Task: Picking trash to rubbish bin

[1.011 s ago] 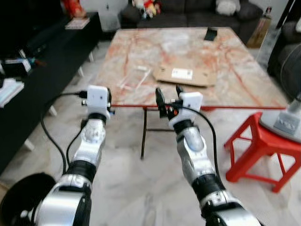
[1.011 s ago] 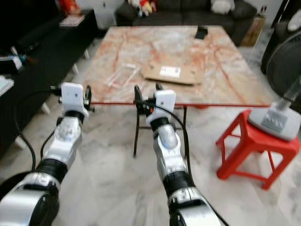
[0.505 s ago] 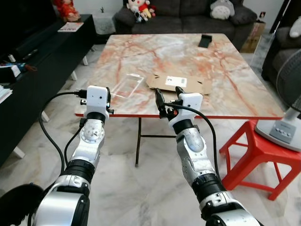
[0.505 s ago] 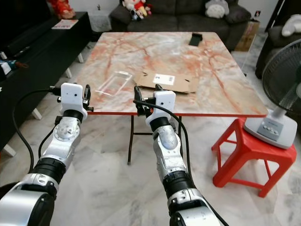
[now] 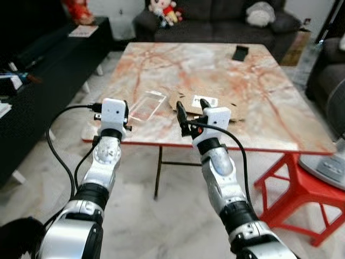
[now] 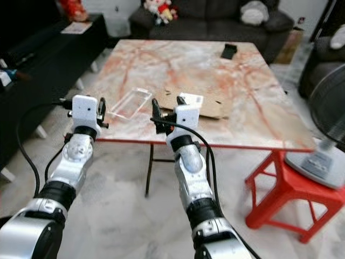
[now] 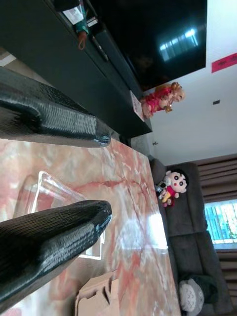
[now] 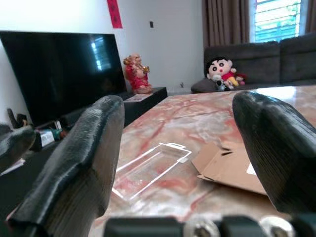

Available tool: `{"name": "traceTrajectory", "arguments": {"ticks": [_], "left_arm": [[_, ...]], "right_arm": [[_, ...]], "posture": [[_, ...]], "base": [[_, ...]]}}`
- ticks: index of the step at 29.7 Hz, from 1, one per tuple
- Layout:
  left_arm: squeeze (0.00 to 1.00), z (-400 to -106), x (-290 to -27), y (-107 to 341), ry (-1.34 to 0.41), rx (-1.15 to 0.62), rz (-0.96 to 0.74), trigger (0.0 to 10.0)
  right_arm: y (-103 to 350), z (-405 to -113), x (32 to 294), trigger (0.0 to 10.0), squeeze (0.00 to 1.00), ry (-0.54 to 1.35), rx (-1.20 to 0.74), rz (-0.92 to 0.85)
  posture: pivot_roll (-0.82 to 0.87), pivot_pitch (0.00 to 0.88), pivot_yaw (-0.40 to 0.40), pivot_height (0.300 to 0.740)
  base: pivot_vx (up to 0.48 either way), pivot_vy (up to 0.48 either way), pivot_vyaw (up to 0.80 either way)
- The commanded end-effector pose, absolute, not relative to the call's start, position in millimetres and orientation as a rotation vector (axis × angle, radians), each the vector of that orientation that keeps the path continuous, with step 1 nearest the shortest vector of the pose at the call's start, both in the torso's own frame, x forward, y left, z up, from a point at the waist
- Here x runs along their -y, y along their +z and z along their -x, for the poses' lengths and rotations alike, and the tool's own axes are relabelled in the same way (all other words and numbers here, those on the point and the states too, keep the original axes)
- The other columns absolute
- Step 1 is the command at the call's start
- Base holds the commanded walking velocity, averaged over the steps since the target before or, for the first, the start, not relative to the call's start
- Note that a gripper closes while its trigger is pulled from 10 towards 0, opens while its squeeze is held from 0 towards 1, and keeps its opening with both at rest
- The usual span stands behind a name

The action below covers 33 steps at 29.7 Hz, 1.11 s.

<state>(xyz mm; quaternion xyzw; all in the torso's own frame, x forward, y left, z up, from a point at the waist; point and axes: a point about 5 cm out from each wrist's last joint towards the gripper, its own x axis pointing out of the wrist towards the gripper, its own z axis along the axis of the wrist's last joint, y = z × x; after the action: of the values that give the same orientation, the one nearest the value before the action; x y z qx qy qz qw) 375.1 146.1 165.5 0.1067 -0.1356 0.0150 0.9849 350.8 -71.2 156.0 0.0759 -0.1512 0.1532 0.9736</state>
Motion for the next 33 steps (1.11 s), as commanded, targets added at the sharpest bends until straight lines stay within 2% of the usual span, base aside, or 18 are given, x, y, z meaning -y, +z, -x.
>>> {"name": "traceTrajectory", "arguments": {"ticks": [1, 16, 20, 33], "left_arm": [[0.0, -375.0, -141.4, 167.1, 0.011, 0.282, -0.236, 10.0], [0.0, -375.7, -140.7, 168.0, 0.002, 0.284, -0.238, 10.0], [0.0, -376.1, -139.0, 167.8, -0.014, 0.28, -0.239, 10.0], [0.0, -375.2, -138.2, 164.5, -0.025, 0.266, -0.239, 10.0]], "right_arm": [[159.9, -351.3, 72.5, 10.0, 0.0, 0.304, 0.322, -0.154], [157.2, -351.9, 71.2, 10.0, 0.0, 0.305, 0.296, -0.201], [158.6, -352.4, 72.0, 10.0, 0.0, 0.301, 0.301, -0.203], [160.1, -352.6, 72.0, 10.0, 0.0, 0.302, 0.309, -0.202]], "posture": [[-0.05, 0.0, 0.017, 0.74], [-0.04, 0.0, 0.017, 0.74], [-0.04, 0.0, 0.015, 0.74], [-0.04, 0.0, 0.011, 0.74]], "base": [[0.394, 0.0, 0.8], [0.394, 0.0, 0.03], [0.396, 0.0, -0.73], [0.393, 0.0, 0.0]]}}
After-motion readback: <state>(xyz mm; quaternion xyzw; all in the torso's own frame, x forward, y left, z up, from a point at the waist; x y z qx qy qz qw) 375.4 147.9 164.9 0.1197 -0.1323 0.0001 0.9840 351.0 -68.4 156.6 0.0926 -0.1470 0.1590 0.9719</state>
